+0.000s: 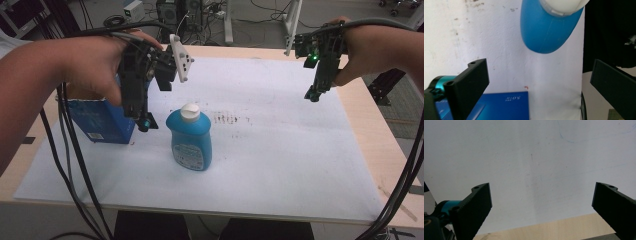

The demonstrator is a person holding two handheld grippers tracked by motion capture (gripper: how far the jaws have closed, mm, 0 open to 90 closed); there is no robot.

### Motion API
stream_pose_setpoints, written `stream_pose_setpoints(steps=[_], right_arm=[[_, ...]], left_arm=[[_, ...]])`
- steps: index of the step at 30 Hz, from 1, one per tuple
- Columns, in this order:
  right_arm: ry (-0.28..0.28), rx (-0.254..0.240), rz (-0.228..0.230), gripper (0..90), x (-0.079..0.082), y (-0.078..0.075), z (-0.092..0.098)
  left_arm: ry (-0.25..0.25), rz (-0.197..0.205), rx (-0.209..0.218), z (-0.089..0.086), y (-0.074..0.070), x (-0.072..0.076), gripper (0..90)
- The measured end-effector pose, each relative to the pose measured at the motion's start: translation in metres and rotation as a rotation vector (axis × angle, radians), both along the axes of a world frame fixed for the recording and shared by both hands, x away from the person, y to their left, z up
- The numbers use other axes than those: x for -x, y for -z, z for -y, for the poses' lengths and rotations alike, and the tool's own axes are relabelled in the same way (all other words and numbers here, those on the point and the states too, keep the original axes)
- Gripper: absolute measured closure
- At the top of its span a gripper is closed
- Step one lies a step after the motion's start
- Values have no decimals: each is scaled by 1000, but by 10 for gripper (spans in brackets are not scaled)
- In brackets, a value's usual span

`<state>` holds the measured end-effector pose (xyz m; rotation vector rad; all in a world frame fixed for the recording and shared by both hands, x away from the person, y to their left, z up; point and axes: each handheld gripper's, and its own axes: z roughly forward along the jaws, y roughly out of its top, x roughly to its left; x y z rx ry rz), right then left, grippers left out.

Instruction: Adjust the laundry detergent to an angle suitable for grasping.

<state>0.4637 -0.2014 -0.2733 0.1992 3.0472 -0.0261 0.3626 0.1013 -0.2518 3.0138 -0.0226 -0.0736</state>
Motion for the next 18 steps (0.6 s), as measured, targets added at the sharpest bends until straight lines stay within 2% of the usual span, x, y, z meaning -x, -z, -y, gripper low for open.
stream_pose_setpoints(steps=[3,8,10,12,18], right_arm=[[-6,-7,-1,19,0,-2,-1],[-12,-9,-3,19,0,-3,-2],[-10,-8,-1,19,0,-2,-2],[-12,-7,-1,19,0,-2,-2],[-8,-2,-3,19,0,-1,-1]], left_arm=[[-16,-9,-29,-2,-5,-4,16],[-53,-17,-49,-6,-12,-11,17],[-53,-3,-57,-6,-14,-13,17],[-59,-24,-52,-6,-17,-15,17],[-62,-14,-48,-2,-21,-17,17]])
